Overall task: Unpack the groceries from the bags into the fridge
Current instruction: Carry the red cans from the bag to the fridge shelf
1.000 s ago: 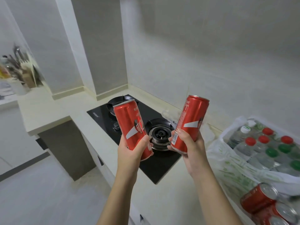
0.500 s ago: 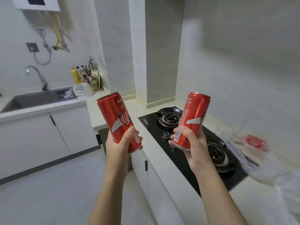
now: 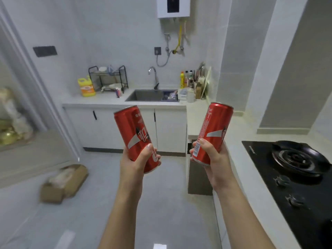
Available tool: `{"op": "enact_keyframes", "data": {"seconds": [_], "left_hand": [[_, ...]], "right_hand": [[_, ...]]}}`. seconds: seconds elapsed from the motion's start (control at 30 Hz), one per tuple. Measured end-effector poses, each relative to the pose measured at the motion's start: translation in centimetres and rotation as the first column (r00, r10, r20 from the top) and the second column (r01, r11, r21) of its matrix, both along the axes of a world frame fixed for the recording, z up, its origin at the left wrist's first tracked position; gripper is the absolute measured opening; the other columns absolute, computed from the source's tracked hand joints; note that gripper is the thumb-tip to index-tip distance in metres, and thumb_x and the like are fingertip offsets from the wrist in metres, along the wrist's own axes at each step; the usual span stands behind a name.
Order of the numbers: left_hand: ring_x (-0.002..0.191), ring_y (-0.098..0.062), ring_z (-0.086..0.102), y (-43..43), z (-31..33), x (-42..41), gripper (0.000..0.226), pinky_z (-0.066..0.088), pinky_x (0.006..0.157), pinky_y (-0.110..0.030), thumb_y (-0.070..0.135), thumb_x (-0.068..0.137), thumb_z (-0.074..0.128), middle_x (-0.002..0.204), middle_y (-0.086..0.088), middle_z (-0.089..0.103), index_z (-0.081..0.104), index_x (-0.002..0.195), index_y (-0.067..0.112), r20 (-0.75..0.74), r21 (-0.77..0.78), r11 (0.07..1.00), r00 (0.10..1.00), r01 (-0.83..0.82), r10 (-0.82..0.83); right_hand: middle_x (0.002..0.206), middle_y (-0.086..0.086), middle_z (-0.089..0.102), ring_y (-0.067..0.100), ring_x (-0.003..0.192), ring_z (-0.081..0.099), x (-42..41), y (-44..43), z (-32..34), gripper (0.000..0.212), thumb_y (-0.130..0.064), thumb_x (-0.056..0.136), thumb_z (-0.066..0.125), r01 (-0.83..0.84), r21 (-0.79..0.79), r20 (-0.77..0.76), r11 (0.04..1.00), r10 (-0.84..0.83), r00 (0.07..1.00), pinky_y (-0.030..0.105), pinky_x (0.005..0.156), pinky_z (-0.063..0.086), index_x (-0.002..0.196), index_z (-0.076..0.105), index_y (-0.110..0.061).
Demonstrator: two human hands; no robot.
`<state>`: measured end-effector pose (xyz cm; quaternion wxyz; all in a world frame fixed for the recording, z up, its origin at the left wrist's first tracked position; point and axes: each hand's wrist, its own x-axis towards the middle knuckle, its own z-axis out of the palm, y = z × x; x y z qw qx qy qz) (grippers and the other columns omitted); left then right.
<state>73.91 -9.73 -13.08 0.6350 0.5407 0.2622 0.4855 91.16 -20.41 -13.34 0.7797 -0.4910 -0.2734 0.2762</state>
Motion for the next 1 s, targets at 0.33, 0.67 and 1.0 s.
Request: {"op": "enact_keyframes", "data": {"seconds": [0.33, 0.67, 1.0], "left_hand": [[0.086, -0.026, 0.073, -0.3, 1.1, -8.9, 0.062, 0.057, 0.067, -0.034, 0.051, 0.059, 0.079, 0.1, -0.009, 0.071, 0.061, 0.114, 0.027, -0.021, 0.039, 0.872, 0.872, -0.488, 0.489], [0.093, -0.036, 0.068, -7.7, 1.5, -13.9, 0.06, 0.058, 0.081, -0.047, 0.046, 0.053, 0.08, 0.1, -0.012, 0.071, 0.066, 0.108, 0.029, 0.027, 0.008, 0.508, 0.508, -0.861, 0.861], [0.099, -0.039, 0.066, -14.4, 4.1, -19.1, 0.053, 0.059, 0.079, -0.045, 0.034, 0.066, 0.078, 0.11, -0.017, 0.067, 0.059, 0.116, 0.029, 0.065, 0.097, 0.283, 0.29, -0.954, 0.955]], "right_hand": [[0.11, 0.006, 0.067, 0.024, 0.097, 0.071, -5.8, 9.7, 0.6, 0.061, -0.042, 0.066, 0.079, -0.454, 0.002, 0.079, 0.891, 0.452, 0.888, 0.04, 0.082, 0.059, 0.121, 0.054, -0.034], [0.108, 0.003, 0.069, 0.026, 0.104, 0.067, -12.9, 11.9, 0.6, 0.046, -0.033, 0.074, 0.073, -0.802, -0.001, 0.134, 0.597, 0.795, 0.592, 0.049, 0.093, 0.055, 0.117, 0.057, -0.034], [0.103, 0.009, 0.069, 0.026, 0.089, 0.071, -21.9, 9.2, 3.6, 0.043, -0.034, 0.072, 0.073, -0.927, 0.063, 0.183, 0.369, 0.909, 0.374, 0.028, 0.069, 0.058, 0.112, 0.056, -0.032]]}}
